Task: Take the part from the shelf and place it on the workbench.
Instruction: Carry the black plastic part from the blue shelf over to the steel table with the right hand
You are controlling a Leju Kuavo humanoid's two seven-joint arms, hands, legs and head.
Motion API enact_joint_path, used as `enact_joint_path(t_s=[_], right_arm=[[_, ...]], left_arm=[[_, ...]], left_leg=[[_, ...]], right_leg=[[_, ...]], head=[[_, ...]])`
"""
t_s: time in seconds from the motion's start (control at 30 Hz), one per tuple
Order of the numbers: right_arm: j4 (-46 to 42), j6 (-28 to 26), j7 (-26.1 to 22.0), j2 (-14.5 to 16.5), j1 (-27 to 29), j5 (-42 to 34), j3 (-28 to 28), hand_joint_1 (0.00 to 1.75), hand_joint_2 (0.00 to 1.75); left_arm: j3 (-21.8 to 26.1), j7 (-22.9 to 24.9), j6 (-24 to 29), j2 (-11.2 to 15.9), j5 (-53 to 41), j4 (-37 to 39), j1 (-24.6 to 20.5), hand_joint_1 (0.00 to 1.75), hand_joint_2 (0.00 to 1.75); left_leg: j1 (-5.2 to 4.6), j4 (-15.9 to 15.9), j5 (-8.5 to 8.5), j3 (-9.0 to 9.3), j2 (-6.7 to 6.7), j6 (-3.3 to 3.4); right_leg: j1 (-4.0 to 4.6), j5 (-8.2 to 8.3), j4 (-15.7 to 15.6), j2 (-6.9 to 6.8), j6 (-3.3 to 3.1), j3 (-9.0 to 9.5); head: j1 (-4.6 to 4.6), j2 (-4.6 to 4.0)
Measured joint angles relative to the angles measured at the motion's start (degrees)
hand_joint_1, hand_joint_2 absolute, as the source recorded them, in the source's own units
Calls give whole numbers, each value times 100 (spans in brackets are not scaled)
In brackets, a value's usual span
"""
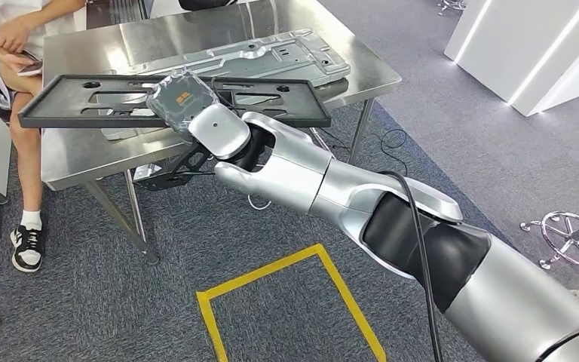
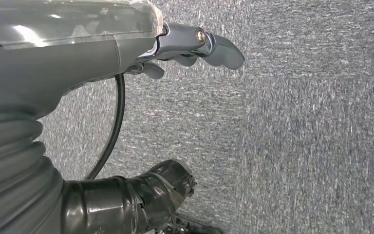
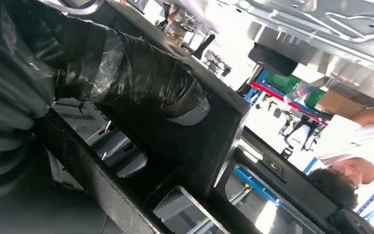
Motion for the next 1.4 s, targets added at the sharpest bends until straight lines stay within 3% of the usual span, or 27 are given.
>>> enact_joint_path(t_s=[0.03,0.1,0.23,0.3,0.37,0.4,0.43,0.47,0.53,0.6,0.7,0.77,0.8,0.87,0.93,0.97,1.03,1.1,1.17,1.27,1.33,1.4], right_arm=[[1,2,-1,-13,-2,4,-2,175,175],[-7,11,-9,-28,0,13,-6,175,175],[-18,18,-23,-36,11,46,-7,175,175],[-22,17,-27,-27,7,77,-8,175,175],[-20,19,-43,-21,18,95,-8,175,175],[-19,21,-51,-21,30,98,-8,175,175],[-19,23,-59,-21,40,99,-8,175,175],[-19,25,-61,-21,45,101,-8,175,175],[-19,27,-64,-20,41,102,-8,175,175],[-19,34,-72,-19,26,106,-8,175,175],[-19,67,-85,-14,18,108,-8,175,175],[-19,87,-88,-13,4,107,-9,175,175],[-19,91,-88,-14,-9,107,-9,175,175],[-15,95,-93,-14,-16,107,-9,175,175],[-7,96,-105,-13,11,106,-8,175,175],[-4,96,-110,-13,23,104,-8,175,175],[-3,95,-114,-12,26,101,-8,175,175],[-3,93,-115,0,20,101,-8,175,175],[-2,95,-115,23,23,101,-8,175,175],[-2,95,-109,55,30,101,-6,175,175],[-3,94,-107,89,29,101,-5,175,175],[-3,95,-105,109,48,101,4,175,175]], left_arm=[[5,1,2,6,-2,0,1,0,175],[19,10,9,19,-4,0,0,0,175],[52,88,37,7,-11,0,-1,0,175],[86,110,58,3,-15,0,-9,0,175],[122,116,69,4,-33,0,-14,0,175],[132,117,71,3,-44,0,-12,0,175],[138,118,72,3,-52,0,-9,0,175],[139,119,73,2,-58,0,-6,0,175],[141,117,75,8,-63,0,-5,0,175],[142,113,75,14,-72,1,-11,0,175],[144,101,76,12,-87,2,-25,0,175],[146,99,77,8,-99,2,-23,0,175],[146,99,77,5,-103,2,-24,0,175],[149,103,77,4,-111,2,-26,0,175],[152,115,77,4,-129,2,-28,0,175],[155,125,77,4,-142,2,-28,0,175],[163,146,77,3,-169,2,-27,0,175],[175,179,82,2,-183,2,-26,0,175],[187,218,93,2,-194,2,-26,0,175],[219,261,109,6,-212,2,-27,0,175],[255,280,115,14,-226,2,-28,0,175],[277,295,119,21,-240,2,-24,0,175]], left_leg=[[22,35,-34,-4,-4,-58],[21,87,-81,-17,-11,-180],[33,79,-125,-7,-7,-317],[32,517,-377,-204,-8,-308],[-10,1322,-708,-608,-13,-270],[-38,1635,-784,-786,-14,-247],[-66,1761,-753,-878,-15,-213],[-95,1660,-612,-859,-16,-165],[-166,936,-179,-553,-31,-30],[-224,327,44,-271,-45,66],[-246,148,59,-194,-46,92],[-212,47,99,-139,-33,119],[-193,9,116,-114,-25,131],[-188,-11,123,-100,-18,142],[-185,2,110,-100,-17,136],[-182,12,100,-98,-19,128],[-177,35,72,-86,-27,103],[-192,52,51,-91,-31,60],[-202,44,55,-101,-25,3],[-187,122,-23,-122,-21,-86],[-173,625,-302,-351,-30,-129],[-171,1356,-591,-723,-33,-164]], right_leg=[[-20,145,-352,-19,39,165],[-16,256,-765,-19,34,348],[16,221,-769,23,-164,345],[29,219,-793,36,-265,376],[89,198,-795,49,-333,401],[126,186,-795,56,-356,416],[164,173,-794,64,-378,435],[200,159,-794,72,-396,461],[252,125,-794,84,-420,522],[287,103,-789,93,-408,541],[290,114,-818,95,-344,535],[290,16,-704,79,-280,488],[282,-103,-504,69,-245,395],[232,-426,205,54,-182,43],[180,-522,695,39,-136,-234],[158,-411,634,28,-124,-226],[133,-14,-53,1,-133,75],[156,204,-691,-16,-178,389],[192,205,-853,-7,-226,466],[163,242,-948,7,-328,510],[144,254,-1000,7,-397,554],[156,228,-994,9,-438,562]], head=[[2,0],[0,0],[-4,1],[-5,1],[-4,1],[-4,1],[-4,1],[-4,1],[-2,1],[-1,1],[-2,1],[0,1],[1,0],[0,1],[0,0],[1,0],[1,0],[0,0],[-1,1],[-2,0],[-3,0],[-4,1]])
